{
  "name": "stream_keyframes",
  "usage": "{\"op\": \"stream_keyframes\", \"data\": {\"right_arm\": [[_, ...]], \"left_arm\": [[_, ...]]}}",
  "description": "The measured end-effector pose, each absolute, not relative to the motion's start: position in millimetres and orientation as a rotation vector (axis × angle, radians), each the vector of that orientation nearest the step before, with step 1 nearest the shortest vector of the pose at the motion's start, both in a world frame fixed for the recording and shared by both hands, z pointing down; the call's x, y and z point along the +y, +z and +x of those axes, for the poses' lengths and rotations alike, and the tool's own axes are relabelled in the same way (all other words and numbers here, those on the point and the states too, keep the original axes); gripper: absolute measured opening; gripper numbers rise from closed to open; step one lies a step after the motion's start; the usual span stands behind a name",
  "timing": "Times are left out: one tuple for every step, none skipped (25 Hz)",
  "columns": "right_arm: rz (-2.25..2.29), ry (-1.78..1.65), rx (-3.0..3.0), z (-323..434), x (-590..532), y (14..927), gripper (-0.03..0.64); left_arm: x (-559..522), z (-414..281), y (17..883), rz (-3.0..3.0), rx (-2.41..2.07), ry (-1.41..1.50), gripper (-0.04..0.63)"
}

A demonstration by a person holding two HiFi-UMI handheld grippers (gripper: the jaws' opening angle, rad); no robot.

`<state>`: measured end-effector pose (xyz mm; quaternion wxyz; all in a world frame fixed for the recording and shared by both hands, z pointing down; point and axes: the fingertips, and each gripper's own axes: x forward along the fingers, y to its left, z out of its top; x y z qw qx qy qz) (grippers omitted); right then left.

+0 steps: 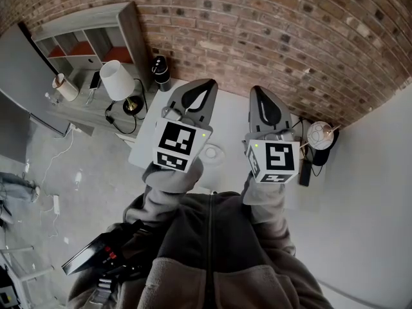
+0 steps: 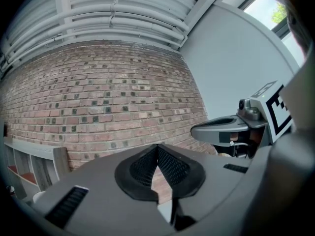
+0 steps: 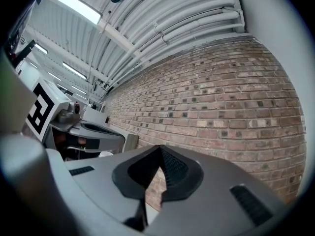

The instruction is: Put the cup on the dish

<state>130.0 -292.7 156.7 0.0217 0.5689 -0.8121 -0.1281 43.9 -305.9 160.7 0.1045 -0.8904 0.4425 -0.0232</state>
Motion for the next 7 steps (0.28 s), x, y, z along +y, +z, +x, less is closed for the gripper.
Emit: {"op": "stream_keyframes", "data": {"right_arm": [[1.764,-0.395,-2.514,130.6,-292.7,157.2,0.003],[1.765,-0.394,-2.512,131.3,-292.7,157.4,0.003],[1.768,-0.394,-2.510,132.2,-292.9,157.4,0.003],[1.770,-0.393,-2.508,133.1,-293.2,157.3,0.003],[1.772,-0.393,-2.506,133.9,-293.5,157.2,0.003],[1.774,-0.392,-2.504,134.6,-293.8,157.1,0.003],[1.776,-0.391,-2.502,135.4,-294.1,157.0,0.003]], "left_arm": [[-305.9,44.7,161.3,-2.628,1.303,-0.071,0.006],[-306.2,45.3,161.9,-2.630,1.302,-0.074,0.006],[-306.7,45.8,162.5,-2.632,1.300,-0.078,0.006],[-307.3,46.3,163.0,-2.635,1.299,-0.080,0.006],[-307.8,46.8,163.5,-2.638,1.298,-0.082,0.006],[-308.3,47.2,163.9,-2.640,1.298,-0.084,0.006],[-308.7,47.7,164.3,-2.642,1.297,-0.085,0.006]]}}
